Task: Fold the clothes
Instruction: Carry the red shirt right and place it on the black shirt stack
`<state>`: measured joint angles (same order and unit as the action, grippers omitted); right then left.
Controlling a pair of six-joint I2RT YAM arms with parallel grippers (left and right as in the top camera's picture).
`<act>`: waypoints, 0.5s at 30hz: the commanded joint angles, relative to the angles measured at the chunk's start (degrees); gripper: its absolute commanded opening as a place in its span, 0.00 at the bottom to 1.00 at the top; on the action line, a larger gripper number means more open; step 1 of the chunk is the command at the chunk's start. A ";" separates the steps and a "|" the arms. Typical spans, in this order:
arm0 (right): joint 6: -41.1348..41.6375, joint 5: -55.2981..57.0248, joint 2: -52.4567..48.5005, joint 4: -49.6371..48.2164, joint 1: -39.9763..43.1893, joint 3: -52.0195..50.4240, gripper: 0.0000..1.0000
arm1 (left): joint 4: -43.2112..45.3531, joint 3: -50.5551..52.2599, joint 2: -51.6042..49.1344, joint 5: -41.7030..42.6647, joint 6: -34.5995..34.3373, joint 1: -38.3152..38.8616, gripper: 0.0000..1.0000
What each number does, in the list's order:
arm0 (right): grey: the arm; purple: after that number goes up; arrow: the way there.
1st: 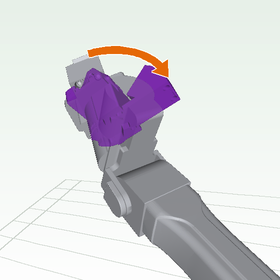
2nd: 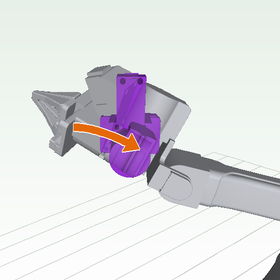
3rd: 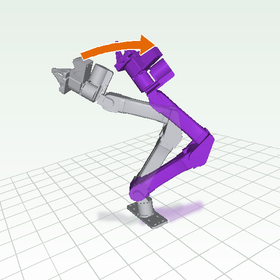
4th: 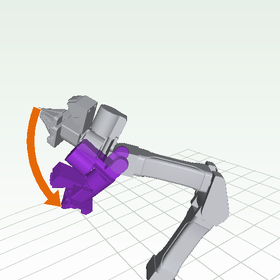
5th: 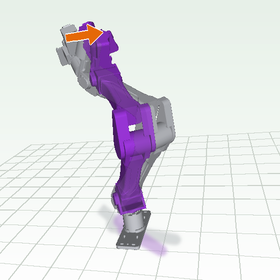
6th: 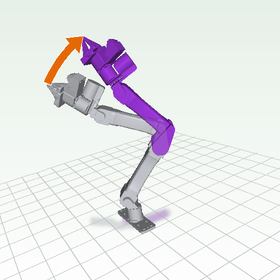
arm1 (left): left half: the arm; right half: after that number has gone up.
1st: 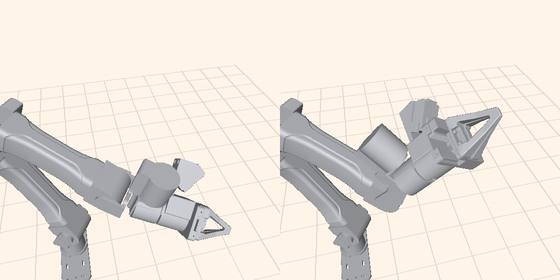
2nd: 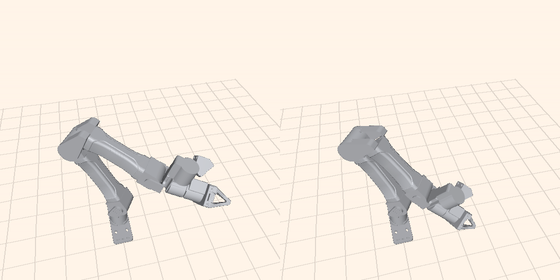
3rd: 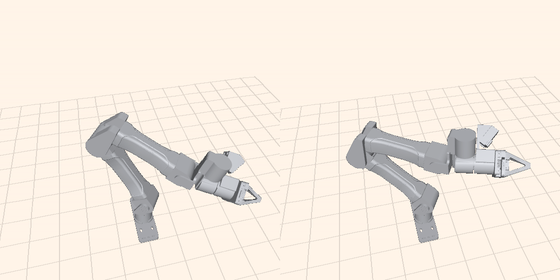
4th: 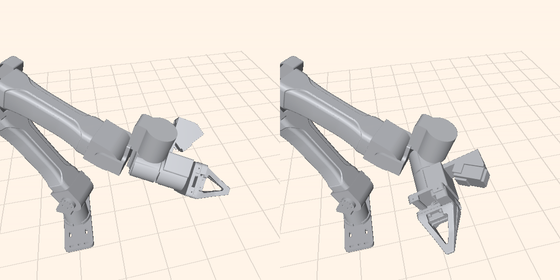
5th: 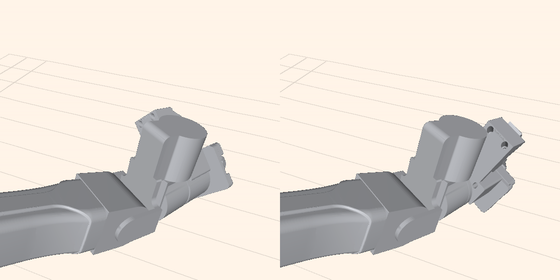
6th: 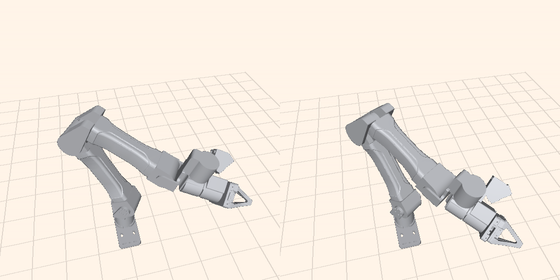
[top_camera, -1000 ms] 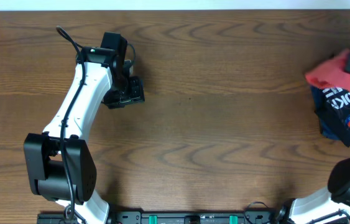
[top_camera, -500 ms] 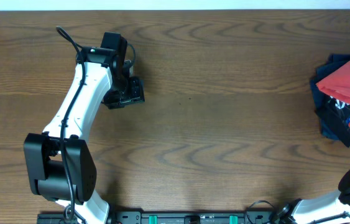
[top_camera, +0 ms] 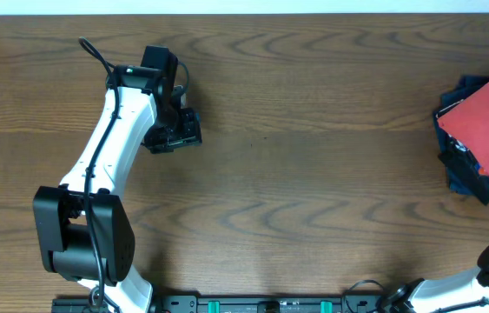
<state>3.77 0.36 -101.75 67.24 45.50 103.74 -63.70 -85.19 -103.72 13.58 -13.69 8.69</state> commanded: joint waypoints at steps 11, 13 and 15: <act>-16.04 -33.79 0.37 0.28 -4.48 -0.15 0.77 | 3.61 0.39 -0.44 0.31 5.79 -0.09 0.63; -18.12 -33.07 0.37 0.55 -8.48 -0.15 0.80 | 6.34 0.39 -0.44 -0.46 9.94 -0.11 0.67; -18.67 -30.25 0.37 0.33 -13.46 -0.15 0.82 | 9.14 0.39 -0.44 -3.13 11.93 -0.09 0.72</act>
<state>-9.54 -26.85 -101.75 67.53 37.65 103.74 -56.07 -85.10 -103.72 13.13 -7.68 8.69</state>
